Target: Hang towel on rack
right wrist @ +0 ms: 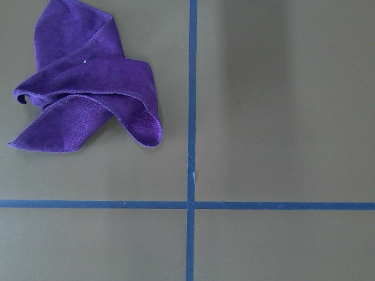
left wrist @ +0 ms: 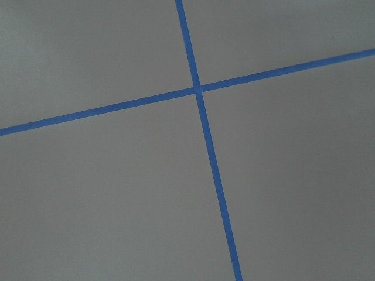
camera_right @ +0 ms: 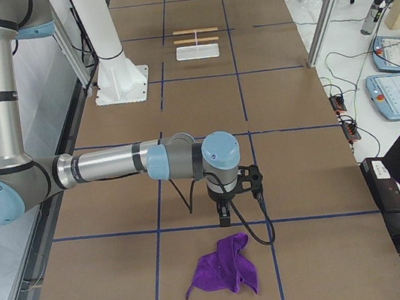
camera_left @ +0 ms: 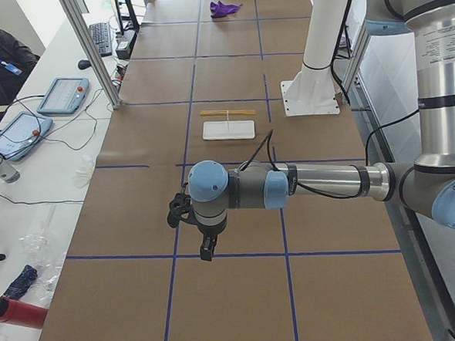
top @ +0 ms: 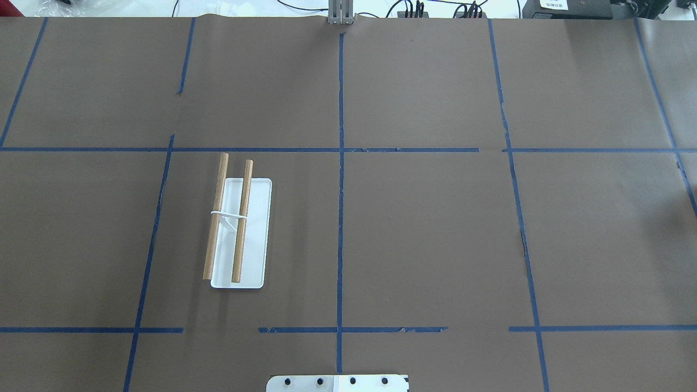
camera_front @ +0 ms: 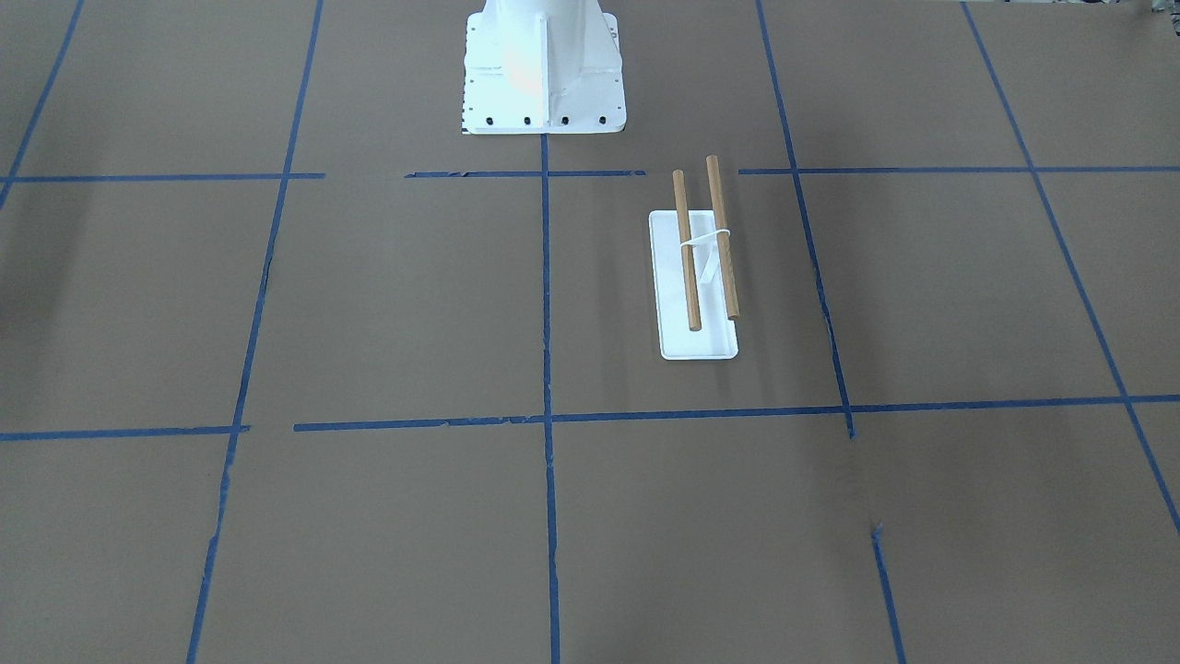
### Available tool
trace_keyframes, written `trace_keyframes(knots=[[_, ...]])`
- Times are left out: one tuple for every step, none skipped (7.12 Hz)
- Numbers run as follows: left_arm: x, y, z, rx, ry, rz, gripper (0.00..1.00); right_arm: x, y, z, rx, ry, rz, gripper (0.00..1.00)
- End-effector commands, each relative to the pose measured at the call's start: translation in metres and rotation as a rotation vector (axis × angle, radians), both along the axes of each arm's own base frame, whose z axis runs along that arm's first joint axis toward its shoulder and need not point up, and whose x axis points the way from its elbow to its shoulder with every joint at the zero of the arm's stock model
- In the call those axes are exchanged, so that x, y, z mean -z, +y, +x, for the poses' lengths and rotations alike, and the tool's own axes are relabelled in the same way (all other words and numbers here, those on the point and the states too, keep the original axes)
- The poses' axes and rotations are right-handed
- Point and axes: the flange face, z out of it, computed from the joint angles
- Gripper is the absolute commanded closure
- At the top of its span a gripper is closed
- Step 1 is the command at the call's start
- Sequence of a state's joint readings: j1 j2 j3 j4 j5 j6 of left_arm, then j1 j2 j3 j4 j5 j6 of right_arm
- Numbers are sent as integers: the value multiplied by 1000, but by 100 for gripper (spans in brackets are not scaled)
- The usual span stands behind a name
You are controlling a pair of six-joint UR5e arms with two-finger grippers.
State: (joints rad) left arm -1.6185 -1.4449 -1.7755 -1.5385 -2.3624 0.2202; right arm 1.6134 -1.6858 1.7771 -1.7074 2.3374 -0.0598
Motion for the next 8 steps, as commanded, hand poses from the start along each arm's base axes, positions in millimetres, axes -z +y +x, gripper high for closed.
trace_keyframes(knots=[[6, -1, 0, -4, -2, 15, 0, 0, 0, 0, 0, 4, 1, 0], [7, -1, -2, -1, -4, 18, 0, 5, 0, 0, -5, 8, 5, 0], [11, -1, 0, -4, -6, 28, 0, 11, -1, 0, -12, 8, 12, 0], [20, -4, 0, 1, -7, 42, 0, 15, -1, -1, -13, 0, 23, 0], [28, -9, 0, 1, 2, 61, 0, 39, 2, -2, -14, -7, 72, 0], [40, -19, 0, -3, 0, 92, 0, 49, 2, -5, -1, -14, 99, 0], [42, -20, -1, -1, 0, 95, 0, 62, 1, -11, 11, -14, 124, 0], [43, -22, 1, -5, -1, 110, 0, 76, -3, -26, 51, -12, 159, 0]])
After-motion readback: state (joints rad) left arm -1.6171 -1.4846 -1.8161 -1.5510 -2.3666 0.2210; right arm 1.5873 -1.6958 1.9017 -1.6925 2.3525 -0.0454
